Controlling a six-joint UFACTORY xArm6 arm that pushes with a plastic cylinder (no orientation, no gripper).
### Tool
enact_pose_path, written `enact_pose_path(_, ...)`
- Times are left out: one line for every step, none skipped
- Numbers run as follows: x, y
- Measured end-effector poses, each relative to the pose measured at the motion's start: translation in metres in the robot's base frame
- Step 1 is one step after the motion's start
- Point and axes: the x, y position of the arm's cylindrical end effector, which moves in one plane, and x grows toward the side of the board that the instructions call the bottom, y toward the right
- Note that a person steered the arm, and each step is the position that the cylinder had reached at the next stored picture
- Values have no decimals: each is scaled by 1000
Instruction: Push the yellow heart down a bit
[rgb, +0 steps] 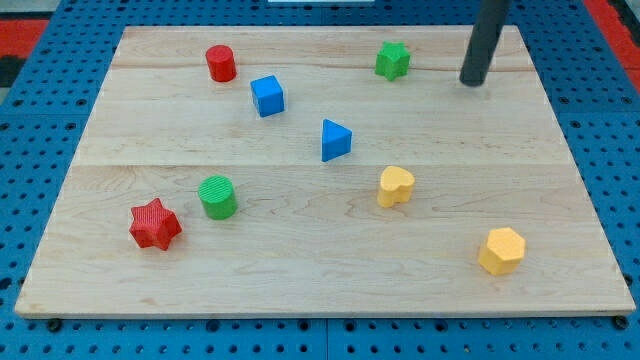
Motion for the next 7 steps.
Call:
enact_pose_path(39,-22)
enact_pose_path(66,-78)
enact_pose_path(84,-88)
enact_pose_path(90,-111)
enact_pose_path(125,-111)
enact_pose_path(135,-152)
enact_pose_path(134,-187)
